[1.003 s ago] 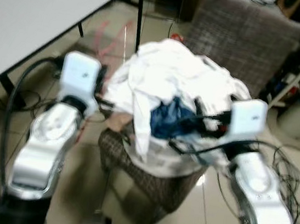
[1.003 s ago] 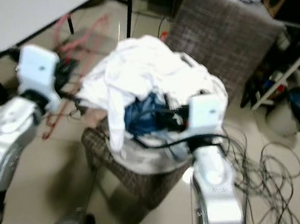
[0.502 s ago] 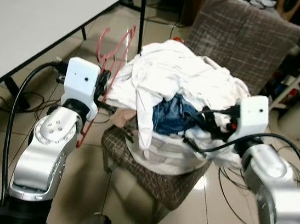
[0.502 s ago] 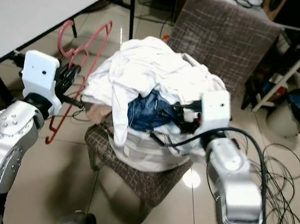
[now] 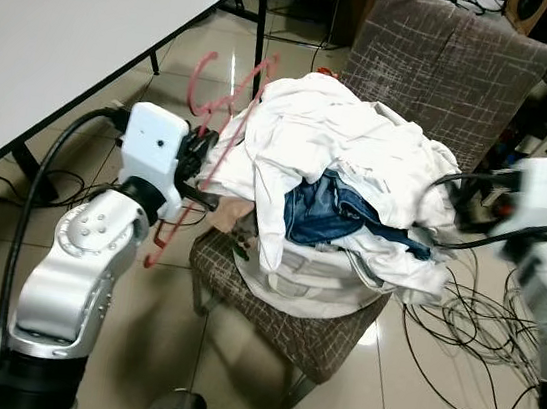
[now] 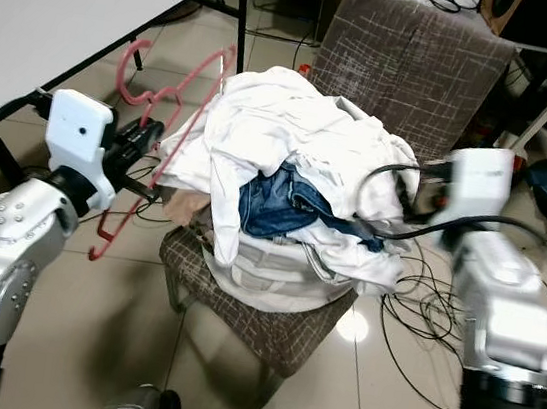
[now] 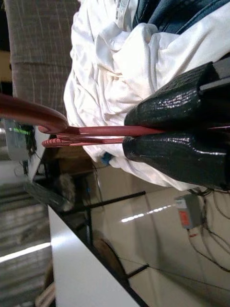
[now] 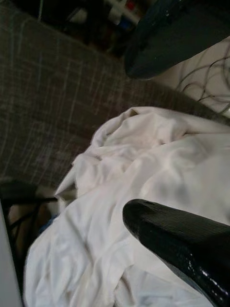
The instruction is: Hang hanger
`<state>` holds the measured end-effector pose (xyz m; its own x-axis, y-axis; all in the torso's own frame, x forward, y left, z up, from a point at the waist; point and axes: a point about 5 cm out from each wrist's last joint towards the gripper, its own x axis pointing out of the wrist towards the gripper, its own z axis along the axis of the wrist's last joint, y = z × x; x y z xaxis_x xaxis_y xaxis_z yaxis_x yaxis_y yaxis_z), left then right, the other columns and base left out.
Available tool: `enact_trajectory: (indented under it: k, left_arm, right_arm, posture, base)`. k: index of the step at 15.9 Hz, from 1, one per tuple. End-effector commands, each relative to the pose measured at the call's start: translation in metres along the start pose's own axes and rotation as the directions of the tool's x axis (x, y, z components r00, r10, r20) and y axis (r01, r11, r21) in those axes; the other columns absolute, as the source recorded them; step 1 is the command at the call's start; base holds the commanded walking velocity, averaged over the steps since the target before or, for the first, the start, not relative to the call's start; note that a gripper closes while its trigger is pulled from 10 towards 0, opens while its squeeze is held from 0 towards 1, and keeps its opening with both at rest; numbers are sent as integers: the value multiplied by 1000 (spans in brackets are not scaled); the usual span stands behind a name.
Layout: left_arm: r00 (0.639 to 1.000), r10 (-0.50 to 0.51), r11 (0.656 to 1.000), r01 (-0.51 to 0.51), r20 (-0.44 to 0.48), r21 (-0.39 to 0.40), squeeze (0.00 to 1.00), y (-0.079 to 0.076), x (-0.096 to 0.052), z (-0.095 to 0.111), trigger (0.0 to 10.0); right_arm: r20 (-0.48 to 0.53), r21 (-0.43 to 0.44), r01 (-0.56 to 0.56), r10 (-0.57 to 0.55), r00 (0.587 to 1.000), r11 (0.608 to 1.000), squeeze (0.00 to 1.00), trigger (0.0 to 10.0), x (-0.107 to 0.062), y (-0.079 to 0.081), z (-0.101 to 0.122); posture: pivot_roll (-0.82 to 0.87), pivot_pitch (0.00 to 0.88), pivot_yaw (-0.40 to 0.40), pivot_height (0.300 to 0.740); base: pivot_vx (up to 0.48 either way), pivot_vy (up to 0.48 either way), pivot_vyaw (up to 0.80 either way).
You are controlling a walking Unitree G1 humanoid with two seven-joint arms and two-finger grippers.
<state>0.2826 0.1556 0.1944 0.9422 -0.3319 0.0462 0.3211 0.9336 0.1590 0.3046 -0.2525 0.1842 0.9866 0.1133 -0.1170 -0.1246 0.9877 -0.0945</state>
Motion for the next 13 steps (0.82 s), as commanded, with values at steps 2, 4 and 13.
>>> enact_trajectory:
  k: [2, 4, 13]
  left_arm:
    - [1000, 22, 999, -22, 6, 31, 0, 12, 3, 0, 10000]
    - [1000, 16, 1000, -16, 7, 9, 0, 19, 4, 1, 10000]
    - [991, -133, 989, 132, 10, 72, 0, 11, 3, 6, 10000]
  right_arm:
    - [82, 39, -95, 92, 992, 995, 0, 10000, 0, -7, 8]
    - [181, 10, -256, 250, 951, 967, 0, 10000, 2, 2, 13]
    - [-88, -48, -371, 366, 926, 927, 0, 10000, 4, 28, -19]
  posture:
    - [-91, 68, 25, 740]
    - [-89, 67, 42, 740]
    - [-85, 74, 41, 740]
  base:
    - [0, 0, 0]
    - [0, 0, 0]
    - [0, 0, 0]
